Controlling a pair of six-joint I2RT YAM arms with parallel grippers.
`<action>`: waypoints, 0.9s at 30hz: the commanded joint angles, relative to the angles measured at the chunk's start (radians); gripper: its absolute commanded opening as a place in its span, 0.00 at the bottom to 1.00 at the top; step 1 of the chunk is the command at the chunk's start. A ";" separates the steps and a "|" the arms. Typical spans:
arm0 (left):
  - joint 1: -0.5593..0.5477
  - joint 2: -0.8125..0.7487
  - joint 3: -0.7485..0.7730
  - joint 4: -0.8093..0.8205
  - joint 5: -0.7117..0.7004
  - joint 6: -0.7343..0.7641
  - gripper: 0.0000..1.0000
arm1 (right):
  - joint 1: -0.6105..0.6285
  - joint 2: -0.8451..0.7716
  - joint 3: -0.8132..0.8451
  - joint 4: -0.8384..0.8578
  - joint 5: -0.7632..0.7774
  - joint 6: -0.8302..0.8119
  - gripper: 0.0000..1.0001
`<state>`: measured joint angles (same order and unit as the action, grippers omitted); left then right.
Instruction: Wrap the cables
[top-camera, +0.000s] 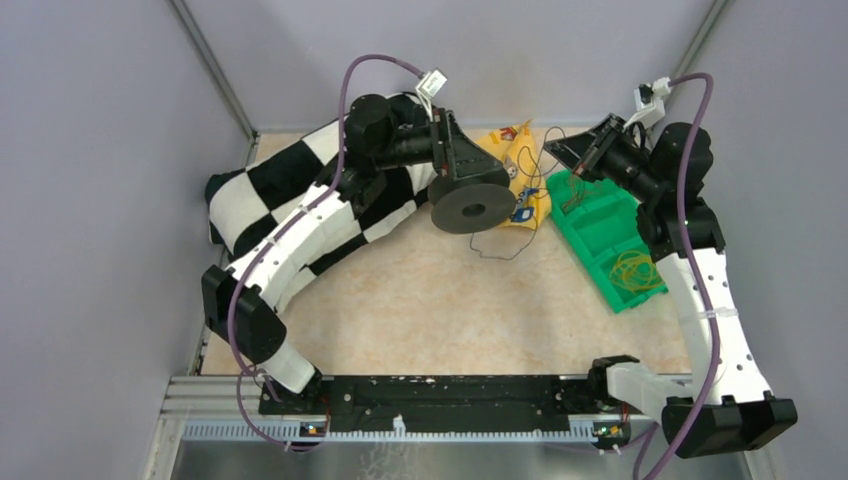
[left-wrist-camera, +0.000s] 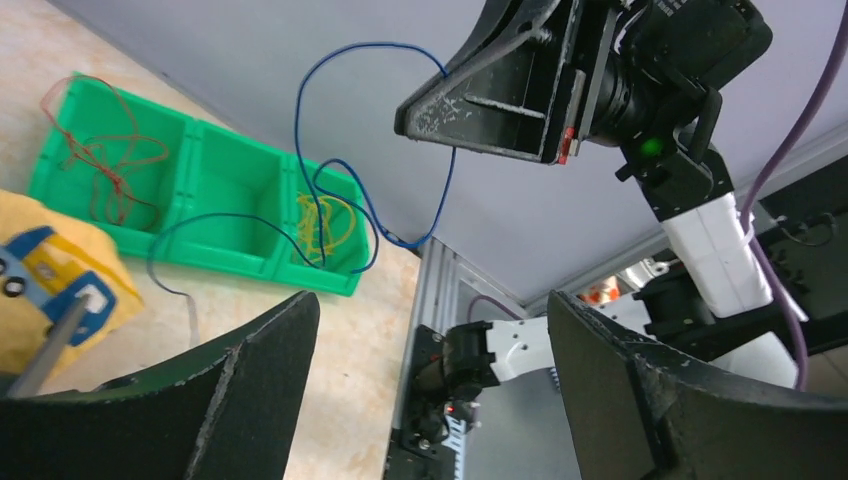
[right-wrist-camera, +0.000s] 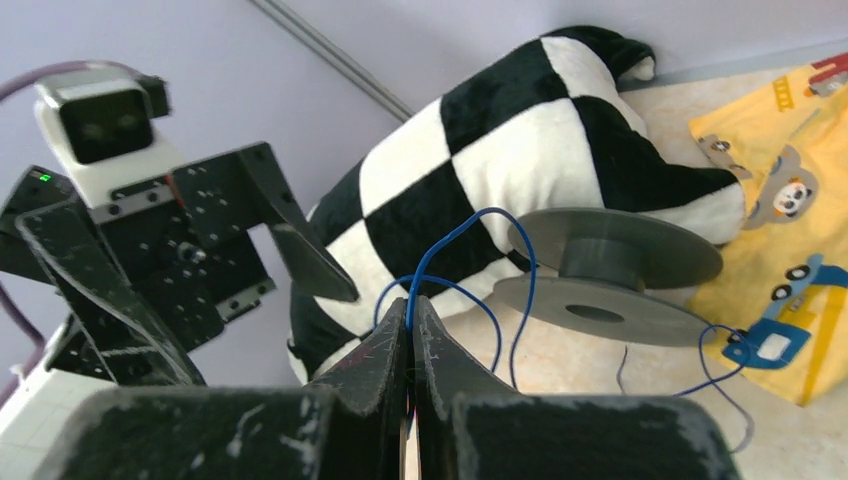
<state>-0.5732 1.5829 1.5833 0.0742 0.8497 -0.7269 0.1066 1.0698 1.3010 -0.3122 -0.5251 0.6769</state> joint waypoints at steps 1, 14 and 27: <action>-0.036 0.048 0.011 0.098 -0.034 -0.117 0.89 | 0.030 -0.002 -0.029 0.134 0.017 0.083 0.00; -0.043 0.132 0.021 0.173 -0.020 -0.200 0.60 | 0.134 0.020 -0.059 0.150 0.052 0.055 0.00; -0.037 0.106 0.073 -0.042 -0.119 0.054 0.00 | 0.143 -0.063 -0.074 -0.167 0.315 -0.070 0.60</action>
<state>-0.6140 1.7386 1.5887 0.1448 0.8085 -0.8555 0.2405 1.0740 1.2297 -0.2935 -0.3832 0.6987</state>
